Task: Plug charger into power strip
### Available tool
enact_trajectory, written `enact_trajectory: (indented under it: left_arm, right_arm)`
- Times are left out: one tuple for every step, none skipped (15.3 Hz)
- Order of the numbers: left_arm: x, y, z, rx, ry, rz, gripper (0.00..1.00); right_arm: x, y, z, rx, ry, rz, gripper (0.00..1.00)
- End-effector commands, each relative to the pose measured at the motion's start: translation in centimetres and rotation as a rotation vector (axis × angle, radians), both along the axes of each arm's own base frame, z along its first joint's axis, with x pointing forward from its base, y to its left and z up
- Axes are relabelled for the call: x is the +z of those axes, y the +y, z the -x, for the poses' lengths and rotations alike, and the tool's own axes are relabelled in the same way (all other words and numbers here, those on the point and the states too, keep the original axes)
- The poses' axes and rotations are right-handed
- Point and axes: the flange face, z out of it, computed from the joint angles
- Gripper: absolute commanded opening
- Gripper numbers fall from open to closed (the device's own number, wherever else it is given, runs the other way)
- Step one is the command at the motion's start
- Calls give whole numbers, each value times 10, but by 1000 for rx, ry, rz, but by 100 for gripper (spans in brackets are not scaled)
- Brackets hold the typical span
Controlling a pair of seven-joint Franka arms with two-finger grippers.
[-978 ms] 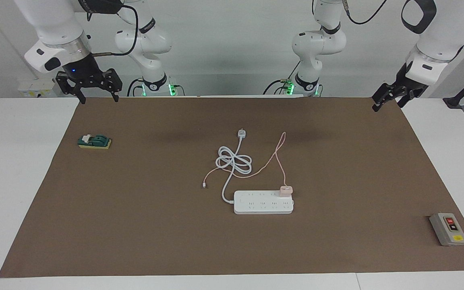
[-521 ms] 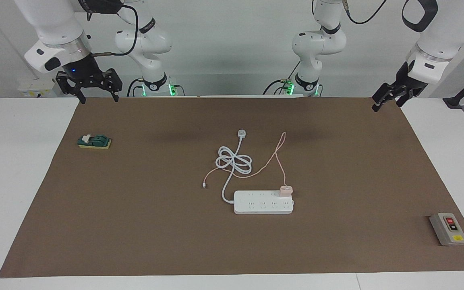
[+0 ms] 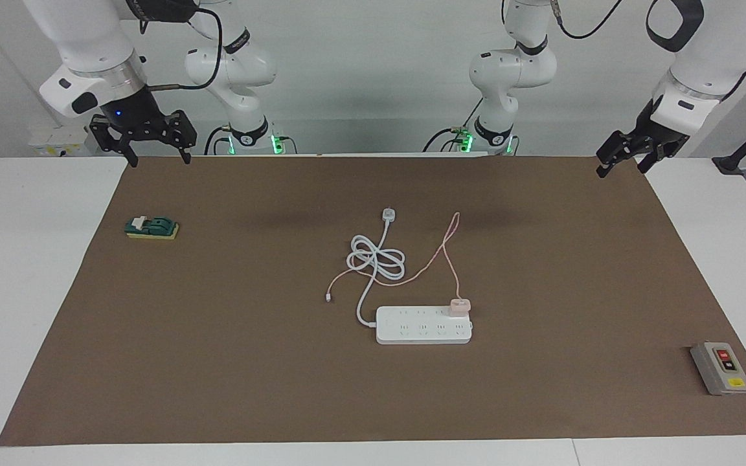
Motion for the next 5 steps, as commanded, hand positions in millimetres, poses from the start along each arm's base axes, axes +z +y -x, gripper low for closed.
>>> enact_trajectory:
  left_arm:
    - [1, 0, 1, -9, 8, 5, 100]
    - [2, 1, 1, -9, 5, 5, 100]
    - [3, 1, 1, -10, 3, 5, 100]
    - [3, 1, 1, -10, 3, 5, 100]
    - [2, 1, 1, -9, 5, 5, 100]
  right_arm:
    - [-1, 0, 7, -15, 7, -5, 100]
    - [0, 0, 7, -15, 5, -5, 100]
    - [0, 0, 7, -15, 5, -5, 100]
    - [0, 0, 7, -15, 5, -5, 100]
    - [0, 0, 7, -15, 5, -5, 100]
